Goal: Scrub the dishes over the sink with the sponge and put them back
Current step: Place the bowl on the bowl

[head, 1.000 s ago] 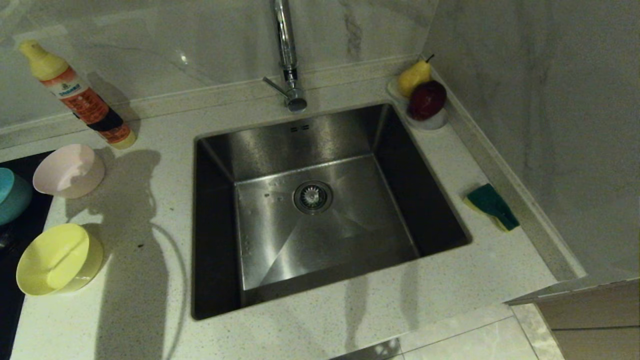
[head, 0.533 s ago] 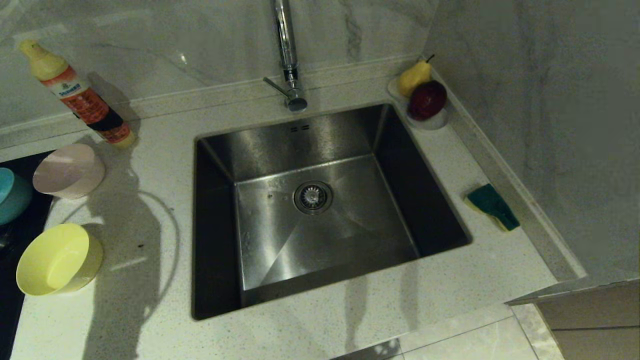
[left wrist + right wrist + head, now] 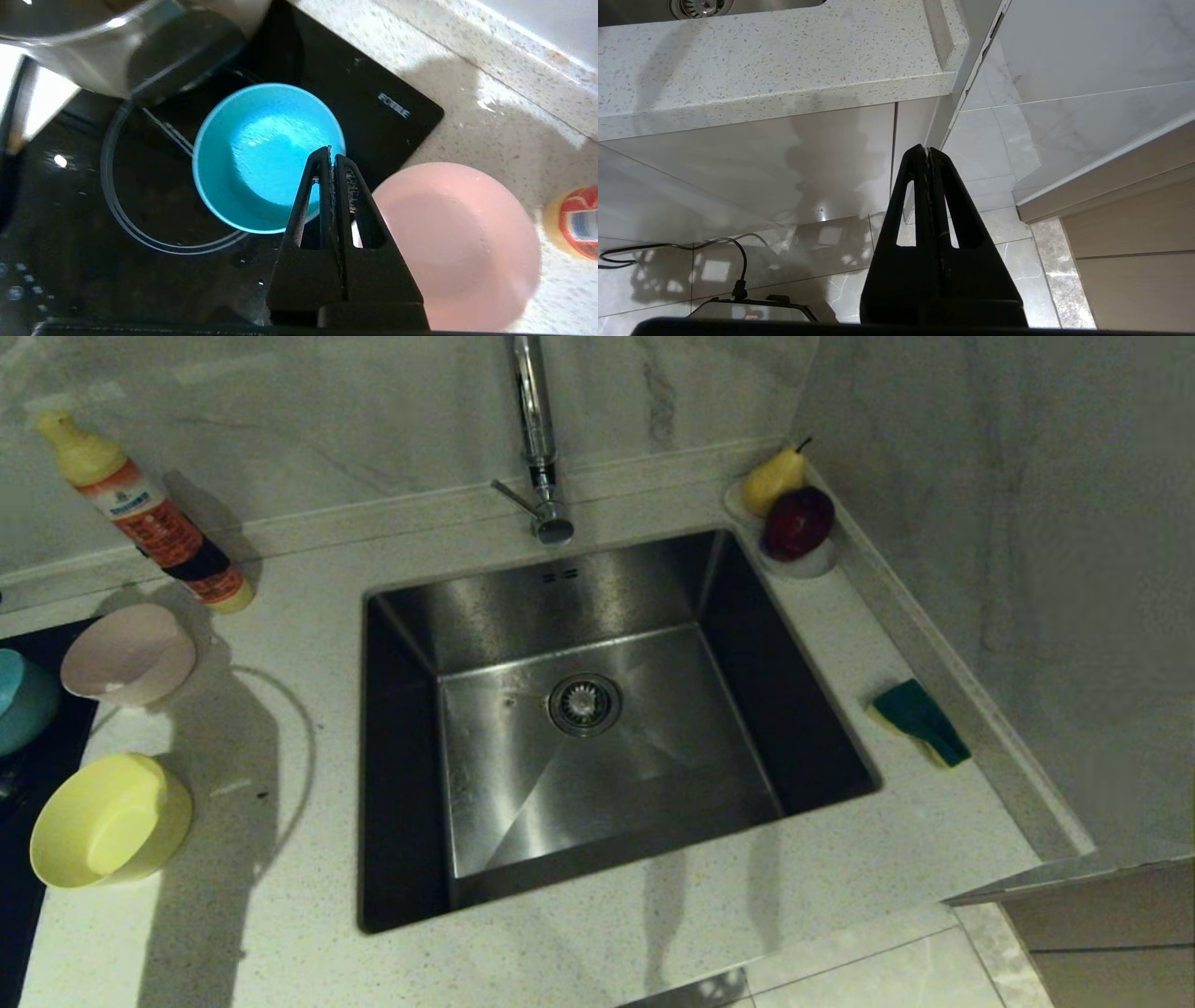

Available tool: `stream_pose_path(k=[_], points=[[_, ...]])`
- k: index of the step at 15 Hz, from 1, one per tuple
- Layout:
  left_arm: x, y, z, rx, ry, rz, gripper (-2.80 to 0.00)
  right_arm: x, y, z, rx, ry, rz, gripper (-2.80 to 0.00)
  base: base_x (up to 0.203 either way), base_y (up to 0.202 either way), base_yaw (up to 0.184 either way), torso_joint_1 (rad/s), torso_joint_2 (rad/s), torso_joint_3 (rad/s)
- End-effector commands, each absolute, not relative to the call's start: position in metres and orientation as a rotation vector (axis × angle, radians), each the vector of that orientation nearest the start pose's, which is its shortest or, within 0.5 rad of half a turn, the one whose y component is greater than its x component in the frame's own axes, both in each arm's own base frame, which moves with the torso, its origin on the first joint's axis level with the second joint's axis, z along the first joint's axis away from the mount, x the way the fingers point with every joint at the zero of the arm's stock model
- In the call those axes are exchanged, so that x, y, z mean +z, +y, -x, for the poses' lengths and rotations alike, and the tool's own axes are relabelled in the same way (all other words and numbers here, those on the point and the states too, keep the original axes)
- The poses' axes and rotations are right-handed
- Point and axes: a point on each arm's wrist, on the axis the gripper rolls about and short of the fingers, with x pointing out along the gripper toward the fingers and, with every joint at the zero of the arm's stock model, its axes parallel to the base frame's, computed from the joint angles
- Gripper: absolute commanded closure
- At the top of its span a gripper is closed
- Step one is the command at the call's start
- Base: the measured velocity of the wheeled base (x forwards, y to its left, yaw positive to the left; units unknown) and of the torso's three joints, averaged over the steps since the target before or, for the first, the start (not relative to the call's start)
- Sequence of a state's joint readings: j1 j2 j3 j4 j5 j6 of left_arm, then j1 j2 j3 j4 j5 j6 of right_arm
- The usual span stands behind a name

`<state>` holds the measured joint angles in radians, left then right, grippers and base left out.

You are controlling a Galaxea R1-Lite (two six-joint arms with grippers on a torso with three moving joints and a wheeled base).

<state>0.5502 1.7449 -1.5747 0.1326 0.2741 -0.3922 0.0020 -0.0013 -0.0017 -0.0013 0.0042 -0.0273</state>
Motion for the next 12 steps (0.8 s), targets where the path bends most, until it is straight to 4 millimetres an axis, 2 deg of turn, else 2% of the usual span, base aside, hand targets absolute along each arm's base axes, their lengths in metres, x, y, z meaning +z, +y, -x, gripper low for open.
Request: stream_pose_path(k=[1, 5, 7, 9, 12], points=[[0.306, 0.198, -0.286, 0.864, 0.177, 0.442, 0.0, 0.076, 0.0, 0.023, 0.006, -0.005, 0.028, 0.0, 0.0, 0.0, 0.0, 0.0, 0.0, 0.0], [0.29, 0.222, -0.292, 0.902, 0.22, 0.462, 0.0, 0.076, 0.0, 0.023, 0.008, -0.005, 0.028, 0.0, 0.0, 0.0, 0.0, 0.0, 0.0, 0.0], [0.286, 0.224, -0.292, 0.905, 0.246, 0.477, 0.0, 0.076, 0.0, 0.023, 0.008, -0.005, 0.028, 0.0, 0.0, 0.0, 0.0, 0.0, 0.0, 0.0], [0.29, 0.22, -0.289, 0.844, 0.252, 0.504, 0.0, 0.076, 0.0, 0.023, 0.008, -0.005, 0.028, 0.0, 0.0, 0.0, 0.0, 0.0, 0.0, 0.0], [0.317, 0.199, -0.268, 0.701, 0.271, 0.557, 0.0, 0.076, 0.0, 0.023, 0.007, -0.005, 0.028, 0.0, 0.0, 0.0, 0.0, 0.0, 0.0, 0.0]])
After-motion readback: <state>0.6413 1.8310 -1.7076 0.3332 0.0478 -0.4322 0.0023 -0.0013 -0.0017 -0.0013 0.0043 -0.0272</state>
